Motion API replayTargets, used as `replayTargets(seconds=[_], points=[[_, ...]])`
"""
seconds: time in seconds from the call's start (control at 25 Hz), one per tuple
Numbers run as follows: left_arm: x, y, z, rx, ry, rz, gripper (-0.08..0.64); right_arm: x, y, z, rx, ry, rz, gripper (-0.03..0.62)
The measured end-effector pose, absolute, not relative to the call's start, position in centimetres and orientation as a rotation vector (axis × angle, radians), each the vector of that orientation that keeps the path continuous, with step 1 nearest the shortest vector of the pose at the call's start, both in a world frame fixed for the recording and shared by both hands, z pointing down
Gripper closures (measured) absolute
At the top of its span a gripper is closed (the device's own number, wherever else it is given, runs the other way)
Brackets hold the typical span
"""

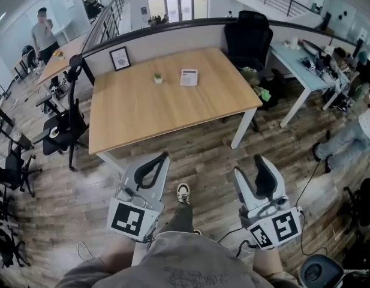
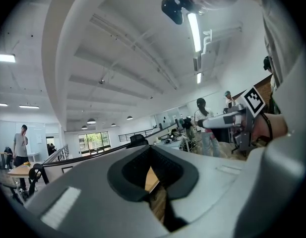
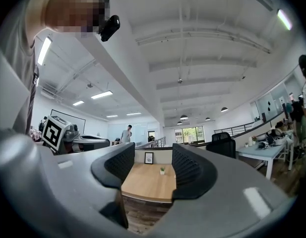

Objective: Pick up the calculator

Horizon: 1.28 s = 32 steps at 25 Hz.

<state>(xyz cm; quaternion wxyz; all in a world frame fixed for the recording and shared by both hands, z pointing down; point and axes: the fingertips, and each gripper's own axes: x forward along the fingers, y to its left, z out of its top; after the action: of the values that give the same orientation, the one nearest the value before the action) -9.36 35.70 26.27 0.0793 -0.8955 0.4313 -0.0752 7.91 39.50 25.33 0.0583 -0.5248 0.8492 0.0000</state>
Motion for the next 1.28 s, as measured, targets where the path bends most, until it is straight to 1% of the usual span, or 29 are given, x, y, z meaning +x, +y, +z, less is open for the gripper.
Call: replayTargets(seconds=[0.24, 0.56, 0.96, 1.28], points=[[-8.3, 29.9, 26.2, -2.717, 1.235, -0.177, 0.558, 8.6, 33.6, 26.0, -1.619, 2.578, -0.048, 0.371], [-9.0, 19.0, 26.3, -2.739, 1.252, -0.210, 0.558, 7.8, 22.5, 26.5, -1.597, 2.616, -0.159, 0.373], [-11.3, 5.1, 26.5, -2.758, 1.241, -0.246, 0.558, 4.8, 7.8, 27.8, -1.572, 2.661, -0.236, 0.373], [-11.0, -2.5, 27.8, -2.794, 1.224, -0.241, 0.558, 3.8, -0.1, 30.0, -1.559, 2.705, -0.312, 0.373]])
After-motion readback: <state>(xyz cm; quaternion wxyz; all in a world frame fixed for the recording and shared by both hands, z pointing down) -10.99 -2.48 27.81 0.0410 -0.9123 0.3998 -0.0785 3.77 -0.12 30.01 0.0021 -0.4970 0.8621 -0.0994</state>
